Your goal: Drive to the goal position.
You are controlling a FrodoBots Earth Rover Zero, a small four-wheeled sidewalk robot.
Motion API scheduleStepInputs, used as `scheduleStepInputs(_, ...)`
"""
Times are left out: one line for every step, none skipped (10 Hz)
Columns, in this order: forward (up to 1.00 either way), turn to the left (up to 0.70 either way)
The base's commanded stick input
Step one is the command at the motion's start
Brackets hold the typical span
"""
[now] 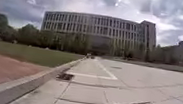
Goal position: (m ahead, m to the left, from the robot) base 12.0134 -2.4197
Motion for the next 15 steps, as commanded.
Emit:
scheduleStepInputs(0.70,0.00)
scheduleStepInputs(0.70,0.00)
scheduleStepInputs(0.70,0.00)
scheduleStepInputs(0.70,0.00)
scheduleStepInputs(0.70,0.00)
scheduleStepInputs(0.70,0.00)
scheduleStepInputs(0.70,0.00)
scheduleStepInputs(0.70,0.00)
scheduleStepInputs(0.70,0.00)
scheduleStepInputs(0.70,0.00)
scheduleStepInputs(0.70,0.00)
scheduleStepInputs(0.70,0.00)
scheduleStepInputs(0.70,0.00)
scheduleStepInputs(0.70,0.00)
scheduleStepInputs(0.70,0.00)
